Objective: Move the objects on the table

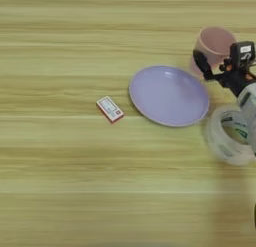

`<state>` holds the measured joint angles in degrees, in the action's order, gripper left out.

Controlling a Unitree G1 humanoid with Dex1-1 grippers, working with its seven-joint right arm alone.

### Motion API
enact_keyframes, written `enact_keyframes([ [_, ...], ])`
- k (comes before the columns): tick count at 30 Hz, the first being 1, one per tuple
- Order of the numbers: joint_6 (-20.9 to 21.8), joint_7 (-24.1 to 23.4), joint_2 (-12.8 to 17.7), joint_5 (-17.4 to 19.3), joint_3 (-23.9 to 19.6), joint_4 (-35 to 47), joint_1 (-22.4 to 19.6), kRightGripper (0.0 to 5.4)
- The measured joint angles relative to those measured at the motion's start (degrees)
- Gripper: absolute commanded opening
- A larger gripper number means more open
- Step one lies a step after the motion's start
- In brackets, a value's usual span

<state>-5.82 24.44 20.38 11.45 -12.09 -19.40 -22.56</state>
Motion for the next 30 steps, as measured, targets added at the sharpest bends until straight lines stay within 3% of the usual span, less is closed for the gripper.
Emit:
enact_keyframes([
  [3,-3.71,0.5,-1.06,0.3,1.99,7.79,3.99,4.36],
  [9,-7.6,0.94,-1.7,0.72,4.1,16.9,6.17,4.34],
  [21,-8.87,1.14,-3.24,0.52,7.22,16.25,7.91,4.34],
  [30,-8.49,1.23,-3.91,-0.47,7.93,10.33,7.71,4.34],
])
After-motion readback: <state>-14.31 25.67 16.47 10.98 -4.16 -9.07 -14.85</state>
